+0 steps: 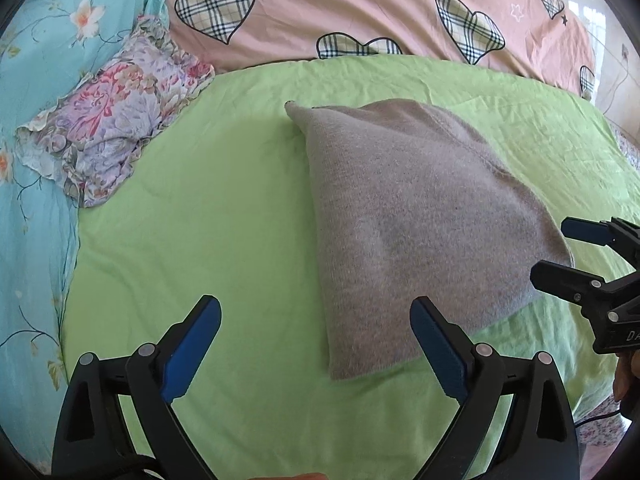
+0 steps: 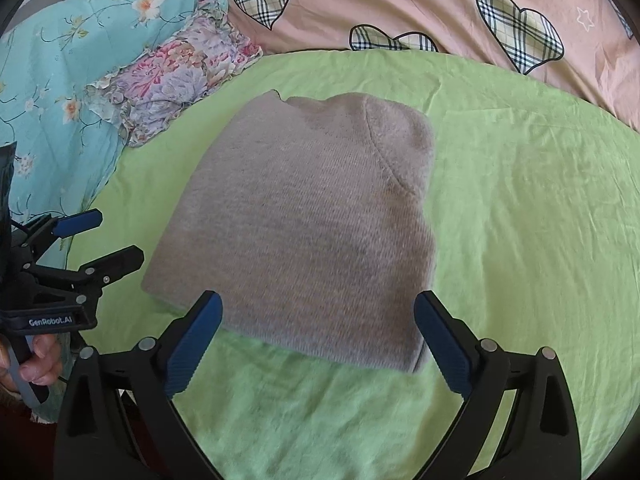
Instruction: Fold small clothes
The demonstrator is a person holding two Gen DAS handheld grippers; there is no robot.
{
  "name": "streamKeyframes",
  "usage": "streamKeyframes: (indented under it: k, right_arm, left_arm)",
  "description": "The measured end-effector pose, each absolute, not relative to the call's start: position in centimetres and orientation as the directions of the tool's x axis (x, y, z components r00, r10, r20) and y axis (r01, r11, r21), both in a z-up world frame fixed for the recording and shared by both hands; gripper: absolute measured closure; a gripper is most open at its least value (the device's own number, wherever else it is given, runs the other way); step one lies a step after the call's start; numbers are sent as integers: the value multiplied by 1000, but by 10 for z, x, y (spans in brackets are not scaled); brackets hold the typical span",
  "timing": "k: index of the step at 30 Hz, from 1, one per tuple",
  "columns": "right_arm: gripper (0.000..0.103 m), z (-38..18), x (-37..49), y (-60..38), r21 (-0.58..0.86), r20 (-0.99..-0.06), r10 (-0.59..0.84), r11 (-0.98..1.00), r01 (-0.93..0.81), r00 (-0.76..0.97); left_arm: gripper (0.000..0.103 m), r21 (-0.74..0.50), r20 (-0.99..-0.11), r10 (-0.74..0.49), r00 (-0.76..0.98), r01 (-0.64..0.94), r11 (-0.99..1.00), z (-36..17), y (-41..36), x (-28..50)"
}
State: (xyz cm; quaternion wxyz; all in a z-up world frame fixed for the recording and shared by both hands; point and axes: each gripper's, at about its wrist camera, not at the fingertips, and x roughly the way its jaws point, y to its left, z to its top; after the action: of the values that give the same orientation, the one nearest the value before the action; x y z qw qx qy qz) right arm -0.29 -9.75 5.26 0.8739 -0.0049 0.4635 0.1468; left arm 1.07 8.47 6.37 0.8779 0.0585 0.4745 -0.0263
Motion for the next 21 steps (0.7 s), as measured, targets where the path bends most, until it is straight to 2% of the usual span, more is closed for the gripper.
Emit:
streamKeyframes:
  k: [21]
  right_arm:
    - [6, 41, 29, -96, 190, -803, 290, 953, -237, 521]
  left_arm:
    - [7, 99, -839, 48, 542, 66, 993, 45, 76, 36]
